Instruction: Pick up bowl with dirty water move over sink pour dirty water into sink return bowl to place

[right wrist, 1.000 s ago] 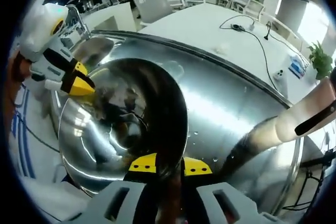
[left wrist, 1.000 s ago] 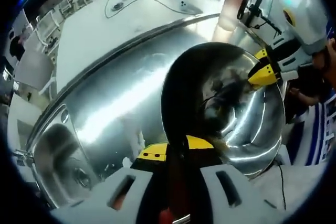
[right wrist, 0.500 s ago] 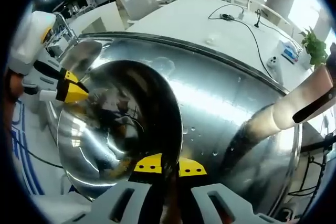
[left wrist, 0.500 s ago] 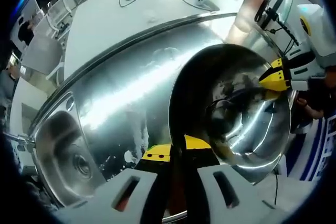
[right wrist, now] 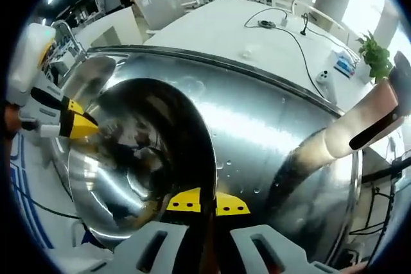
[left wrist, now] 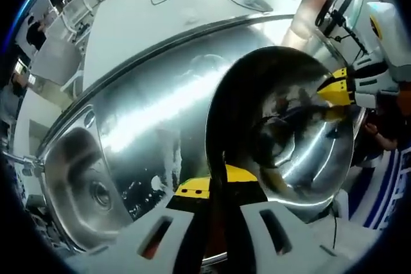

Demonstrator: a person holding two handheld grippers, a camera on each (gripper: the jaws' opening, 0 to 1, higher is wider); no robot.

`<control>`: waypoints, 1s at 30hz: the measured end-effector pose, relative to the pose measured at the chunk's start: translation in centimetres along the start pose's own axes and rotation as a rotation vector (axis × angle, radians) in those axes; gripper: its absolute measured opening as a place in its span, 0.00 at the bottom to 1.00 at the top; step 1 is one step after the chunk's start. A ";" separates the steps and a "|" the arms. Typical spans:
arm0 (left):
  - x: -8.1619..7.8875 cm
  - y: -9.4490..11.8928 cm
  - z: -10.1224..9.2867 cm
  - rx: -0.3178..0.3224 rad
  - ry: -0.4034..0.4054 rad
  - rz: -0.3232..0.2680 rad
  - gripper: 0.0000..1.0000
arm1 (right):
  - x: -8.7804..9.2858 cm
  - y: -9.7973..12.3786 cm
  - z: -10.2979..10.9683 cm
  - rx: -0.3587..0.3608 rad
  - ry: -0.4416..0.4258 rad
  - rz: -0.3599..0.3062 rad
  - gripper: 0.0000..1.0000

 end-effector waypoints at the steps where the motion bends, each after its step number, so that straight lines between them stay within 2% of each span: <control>1: 0.0 0.1 -0.1 0.000 -0.003 -0.002 0.00 | -0.1 0.1 -0.1 0.004 -0.004 0.000 0.00; 10: -0.2 1.8 0.0 0.022 -0.004 -0.007 0.00 | -1.2 1.3 -0.3 0.013 -0.032 -0.023 0.00; 16: 0.0 2.6 0.7 0.026 0.009 -0.020 0.00 | -2.7 2.2 0.0 0.028 -0.005 -0.044 0.00; 21: 0.5 3.6 1.6 0.033 0.041 -0.034 0.00 | -4.2 2.7 0.9 0.020 0.020 -0.073 0.00; 26: 1.1 4.9 3.2 0.009 0.065 -0.057 0.00 | -5.6 3.0 2.1 0.012 0.048 -0.098 0.00; 30: 2.1 5.6 4.3 0.016 0.102 -0.049 0.00 | -7.0 3.1 3.5 0.001 0.079 -0.119 0.00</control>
Point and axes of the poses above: the point that each gripper's makers call its tool centre point, and the gripper's own axes: y roughly backward along the fingers, z roughly to its left, x roughly out of its underside, the point moved 1 cm from there along y, roughly backward along the fingers, and after that the axes turned 11 degrees about y, right-handed, at the moved point
